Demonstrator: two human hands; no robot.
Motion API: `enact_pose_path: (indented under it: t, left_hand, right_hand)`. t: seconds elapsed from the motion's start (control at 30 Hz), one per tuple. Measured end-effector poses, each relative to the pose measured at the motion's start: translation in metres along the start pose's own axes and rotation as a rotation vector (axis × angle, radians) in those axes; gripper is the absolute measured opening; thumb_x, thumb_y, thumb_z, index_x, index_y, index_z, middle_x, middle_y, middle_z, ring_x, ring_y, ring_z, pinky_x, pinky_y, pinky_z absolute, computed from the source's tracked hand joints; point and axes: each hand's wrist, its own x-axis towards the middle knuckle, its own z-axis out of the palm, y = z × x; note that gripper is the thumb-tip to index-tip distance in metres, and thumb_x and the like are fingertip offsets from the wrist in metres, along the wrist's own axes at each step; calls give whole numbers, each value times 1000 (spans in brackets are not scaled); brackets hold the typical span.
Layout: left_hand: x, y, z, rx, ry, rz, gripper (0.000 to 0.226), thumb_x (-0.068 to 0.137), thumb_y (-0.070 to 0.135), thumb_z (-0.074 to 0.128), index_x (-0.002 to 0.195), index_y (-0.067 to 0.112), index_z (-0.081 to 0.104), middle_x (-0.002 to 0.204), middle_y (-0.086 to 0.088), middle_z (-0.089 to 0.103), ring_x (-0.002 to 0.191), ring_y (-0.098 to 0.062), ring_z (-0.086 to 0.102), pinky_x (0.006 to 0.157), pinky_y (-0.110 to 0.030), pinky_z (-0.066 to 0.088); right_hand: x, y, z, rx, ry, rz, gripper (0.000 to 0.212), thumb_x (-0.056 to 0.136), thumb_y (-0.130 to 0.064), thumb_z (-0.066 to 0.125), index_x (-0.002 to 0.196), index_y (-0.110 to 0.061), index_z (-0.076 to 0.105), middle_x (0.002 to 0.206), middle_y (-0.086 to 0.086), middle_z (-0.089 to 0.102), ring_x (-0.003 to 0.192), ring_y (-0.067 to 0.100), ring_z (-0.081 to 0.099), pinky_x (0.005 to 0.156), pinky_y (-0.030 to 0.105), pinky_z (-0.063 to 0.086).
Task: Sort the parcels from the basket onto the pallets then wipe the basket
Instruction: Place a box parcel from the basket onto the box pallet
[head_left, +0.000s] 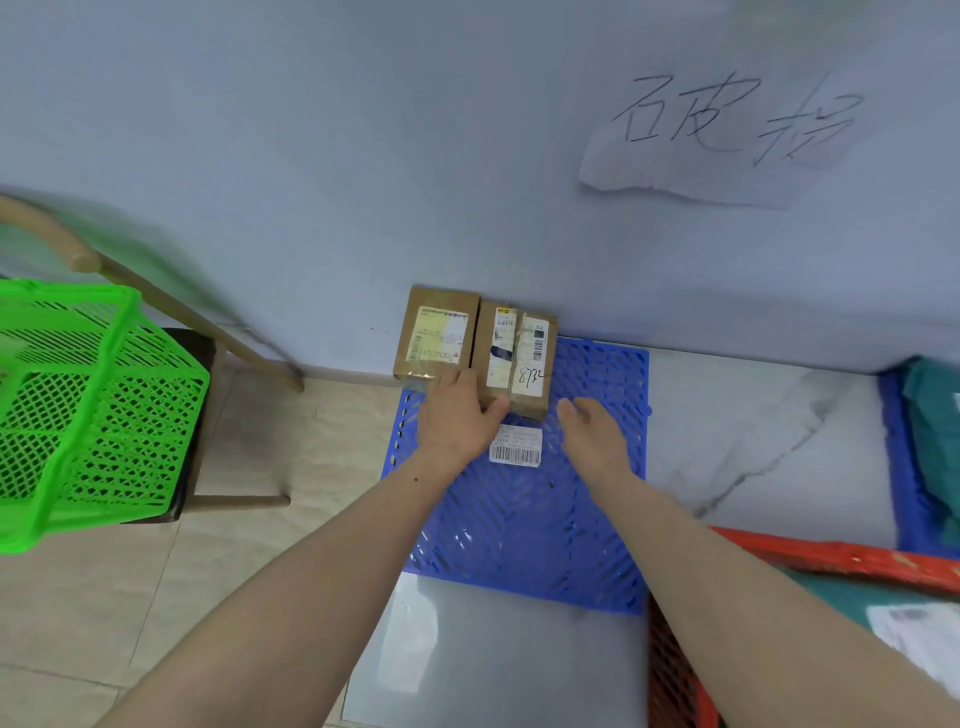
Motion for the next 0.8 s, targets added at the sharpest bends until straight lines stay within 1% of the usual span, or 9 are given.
enact_pose_path:
  t: [0.03, 0.1, 0.23, 0.33, 0.4, 0.5, 0.63, 0.73, 0.8]
  left_hand:
    - [-9, 5, -3, -51, 1, -19, 45, 91, 42, 61, 121, 10, 58, 125, -6, 56, 118, -28, 50, 94, -43, 48]
    - [-30, 16, -8, -136, -3, -54, 40, 89, 39, 62, 118, 11, 60, 121, -6, 60, 115, -27, 54, 93, -40, 49]
    - [-77, 38, -15, -219, -15, -102, 39, 92, 30, 64, 125, 9, 58, 127, -7, 59, 118, -24, 54, 89, -27, 40]
    - [-115, 53, -18, -282, 5, -159, 39, 92, 29, 64, 126, 9, 58, 129, -6, 59, 118, -23, 55, 88, -26, 41]
    - [-139, 61, -17, -360, 5, -193, 37, 92, 28, 65, 123, 9, 58, 127, -4, 60, 118, -23, 56, 95, -31, 44]
    - [-175, 74, -14, -448, -11, -217, 35, 91, 28, 66, 119, 8, 59, 117, -3, 61, 114, -23, 57, 98, -36, 47]
    - [-215, 89, -4, -470, -30, -178, 29, 90, 26, 68, 112, 10, 60, 107, -2, 61, 108, -23, 60, 97, -39, 49]
    - [-244, 99, 7, -477, -46, -143, 23, 89, 25, 68, 106, 11, 61, 102, -4, 63, 100, -24, 63, 93, -38, 50]
    - [-265, 105, 16, -495, -52, -116, 24, 89, 23, 69, 107, 10, 61, 99, -3, 63, 94, -21, 61, 92, -38, 51]
  right_hand:
    - [-11, 0, -6, 11, -11, -6, 54, 103, -40, 44, 150, -13, 39, 151, 4, 45, 137, 21, 43, 110, 36, 34]
    - [-33, 2, -16, 27, -22, -23, 53, 102, -39, 46, 148, -13, 42, 150, 3, 47, 136, 19, 45, 108, 33, 36]
    - [-79, 4, -36, 14, -17, -72, 47, 101, -37, 50, 142, -13, 50, 143, 2, 54, 128, 17, 51, 101, 29, 38]
    - [-117, 10, -51, 31, -26, -102, 41, 101, -35, 51, 136, -14, 53, 137, 1, 57, 114, 12, 53, 95, 27, 40]
    - [-141, 15, -61, 59, -21, -108, 40, 100, -35, 52, 135, -15, 54, 134, 0, 58, 110, 9, 52, 98, 30, 43]
    - [-173, 27, -76, 112, -9, -97, 41, 99, -34, 55, 135, -15, 55, 131, 0, 60, 113, 13, 57, 104, 37, 46]
    - [-205, 53, -91, 159, 38, -102, 37, 95, -38, 58, 124, -16, 61, 121, 4, 67, 108, 20, 66, 100, 49, 49]
    - [-225, 78, -102, 197, 91, -98, 40, 85, -48, 57, 116, -23, 61, 114, 2, 68, 104, 22, 67, 97, 51, 51]
    - [-240, 92, -111, 217, 102, -101, 40, 88, -45, 58, 118, -20, 61, 109, 2, 69, 101, 24, 68, 96, 51, 52]
